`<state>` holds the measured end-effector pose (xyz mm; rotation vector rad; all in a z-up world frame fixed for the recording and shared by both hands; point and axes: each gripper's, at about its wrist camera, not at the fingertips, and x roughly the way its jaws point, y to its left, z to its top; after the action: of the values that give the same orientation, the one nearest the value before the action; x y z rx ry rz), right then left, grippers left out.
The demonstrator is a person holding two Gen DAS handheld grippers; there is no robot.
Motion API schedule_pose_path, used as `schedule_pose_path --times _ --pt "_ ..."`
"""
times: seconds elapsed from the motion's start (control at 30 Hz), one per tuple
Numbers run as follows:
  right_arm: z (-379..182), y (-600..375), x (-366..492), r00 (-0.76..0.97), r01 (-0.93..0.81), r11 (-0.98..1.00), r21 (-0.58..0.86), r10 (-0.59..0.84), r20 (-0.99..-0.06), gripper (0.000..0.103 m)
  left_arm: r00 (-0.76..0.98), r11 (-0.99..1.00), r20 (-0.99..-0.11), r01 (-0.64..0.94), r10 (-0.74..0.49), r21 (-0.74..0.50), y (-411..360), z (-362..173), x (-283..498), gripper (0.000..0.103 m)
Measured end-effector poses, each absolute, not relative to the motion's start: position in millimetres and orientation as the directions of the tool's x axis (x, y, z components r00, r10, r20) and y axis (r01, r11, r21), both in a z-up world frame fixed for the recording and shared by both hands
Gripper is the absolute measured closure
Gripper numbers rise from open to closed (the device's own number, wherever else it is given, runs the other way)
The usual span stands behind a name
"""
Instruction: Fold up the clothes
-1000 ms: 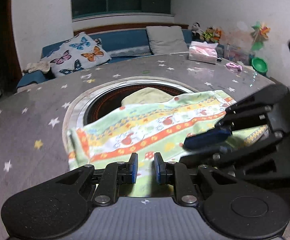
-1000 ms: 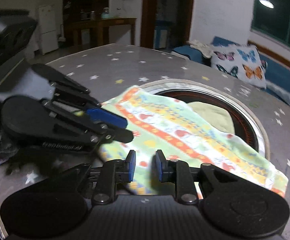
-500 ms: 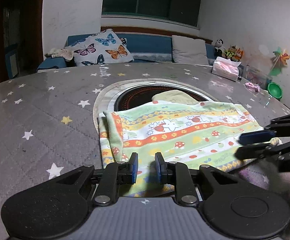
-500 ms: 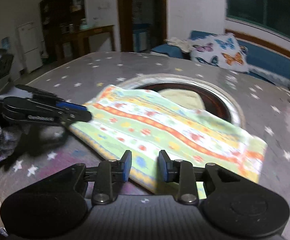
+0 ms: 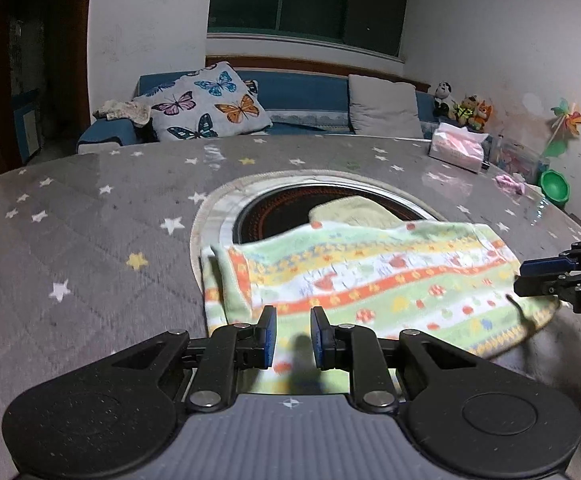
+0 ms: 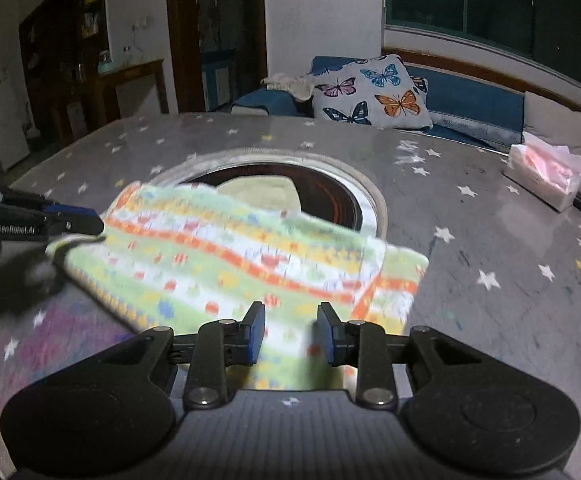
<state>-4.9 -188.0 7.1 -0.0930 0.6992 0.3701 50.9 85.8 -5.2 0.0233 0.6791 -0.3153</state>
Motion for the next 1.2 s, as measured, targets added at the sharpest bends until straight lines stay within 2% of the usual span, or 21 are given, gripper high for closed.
schedule_pose_path --times 0.13,0.43,0.63,0.73,0.87,0.97,1.07,1.2 --pt "-7.2 -196.0 15.6 0.674 -0.326 0.942 0.084 0.293 -0.678 0.078 0.731 0.957 -0.629 0.279 -0.265 -0.079 88.4 -4.1 60.6 0.082" --pt "6.3 -191.3 52.7 0.707 -0.309 0.944 0.118 0.311 -0.635 0.078 0.741 0.953 -0.613 0.295 -0.276 -0.073 84.3 8.4 90.0 0.084" --pt "-7.8 -183.6 86.6 0.702 -0.274 0.954 0.126 0.287 -0.651 0.079 0.727 0.960 -0.644 0.276 -0.238 -0.043 80.8 -1.1 117.6 0.085" --pt "-15.4 -191.6 92.9 0.707 -0.216 0.967 0.136 0.250 -0.661 0.093 0.724 0.964 -0.652 0.263 -0.225 -0.041 88.2 -8.0 122.3 0.088" --pt "-7.2 -189.7 89.7 0.733 -0.195 0.975 0.106 0.217 -0.645 0.092 0.731 0.965 -0.643 0.259 -0.228 -0.048 90.1 -3.0 121.0 0.088" --pt "-3.2 -178.4 92.0 0.725 -0.247 0.960 0.133 0.274 -0.632 0.092 0.736 0.960 -0.632 0.277 -0.244 -0.049 85.3 0.0 119.9 0.088" --pt "-11.6 -167.0 101.2 0.704 -0.254 0.961 0.108 0.261 -0.661 0.092 0.729 0.964 -0.652 0.267 -0.208 -0.009 82.9 -7.8 125.2 0.087" --pt "-12.1 -171.6 102.0 0.701 -0.219 0.969 0.112 0.237 -0.673 0.092 0.730 0.967 -0.648 0.251 -0.219 -0.045 93.9 -3.5 124.0 0.086"
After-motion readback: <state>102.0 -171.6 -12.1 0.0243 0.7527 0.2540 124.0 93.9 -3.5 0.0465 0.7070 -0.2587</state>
